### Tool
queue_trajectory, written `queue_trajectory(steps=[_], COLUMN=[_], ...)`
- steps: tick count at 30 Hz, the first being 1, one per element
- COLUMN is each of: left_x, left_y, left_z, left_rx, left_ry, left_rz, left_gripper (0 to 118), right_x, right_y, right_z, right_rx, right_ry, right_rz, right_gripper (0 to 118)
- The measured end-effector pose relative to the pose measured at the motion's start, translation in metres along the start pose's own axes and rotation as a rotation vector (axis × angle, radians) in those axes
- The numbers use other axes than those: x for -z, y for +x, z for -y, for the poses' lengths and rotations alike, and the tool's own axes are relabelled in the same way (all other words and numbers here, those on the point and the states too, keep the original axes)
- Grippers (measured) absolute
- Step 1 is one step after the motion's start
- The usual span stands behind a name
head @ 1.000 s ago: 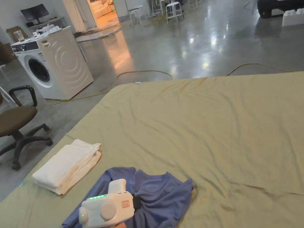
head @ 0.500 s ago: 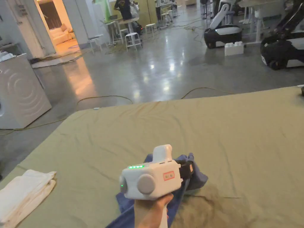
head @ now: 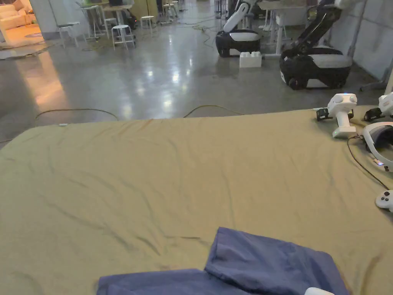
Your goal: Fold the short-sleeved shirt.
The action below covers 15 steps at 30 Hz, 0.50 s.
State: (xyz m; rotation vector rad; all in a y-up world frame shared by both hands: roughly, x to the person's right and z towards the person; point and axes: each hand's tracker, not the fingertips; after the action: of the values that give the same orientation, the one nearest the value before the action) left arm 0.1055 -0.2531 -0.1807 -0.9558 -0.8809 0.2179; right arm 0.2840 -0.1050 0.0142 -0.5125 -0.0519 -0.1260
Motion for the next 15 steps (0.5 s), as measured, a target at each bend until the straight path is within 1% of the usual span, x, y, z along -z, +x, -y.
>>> queue_trajectory(steps=[1,2,3,4,5,6,8,10,13,15], left_x=[-0.015,-0.032,-0.06,-0.091,-0.121,-0.153,-0.224,-0.289,-0.355,-0.385], left_y=[-0.005,-0.01,-0.014,-0.018,-0.018,-0.021,-0.016,0.0,0.031,0.049], left_z=[-0.003,-0.008,-0.014,-0.02,-0.025,-0.031,-0.033,-0.028,-0.016,-0.001], left_rx=[-0.013,-0.028,-0.036,-0.026,-0.005,0.031,0.107,0.202,0.306,0.333], left_ry=[0.057,0.1,0.171,0.246,0.307,0.394,0.555,0.702,0.814,0.891], left_rz=[0.012,0.01,0.016,0.012,-0.022,-0.109,-0.242,-0.444,-0.696,-0.785], left_gripper=[66,95,106,105,105,105,105,105,105,105], right_x=[0.0,0.001,0.004,0.006,0.009,0.011,0.013,0.014,0.015,0.015], right_y=[-0.001,-0.002,-0.006,-0.009,-0.013,-0.019,-0.035,-0.049,-0.068,-0.08], right_z=[-0.001,-0.002,-0.006,-0.009,-0.015,-0.021,-0.036,-0.051,-0.069,-0.079], right_rx=[-0.002,0.0,0.008,0.015,0.018,0.017,-0.008,-0.025,-0.021,-0.028], right_ry=[0.002,0.01,0.018,0.026,0.03,0.038,0.093,0.147,0.222,0.265], right_rz=[-0.002,-0.014,-0.034,-0.045,-0.05,-0.062,-0.114,-0.163,-0.24,-0.285], right_gripper=[0,0,0,0,0,0,0,0,0,0])
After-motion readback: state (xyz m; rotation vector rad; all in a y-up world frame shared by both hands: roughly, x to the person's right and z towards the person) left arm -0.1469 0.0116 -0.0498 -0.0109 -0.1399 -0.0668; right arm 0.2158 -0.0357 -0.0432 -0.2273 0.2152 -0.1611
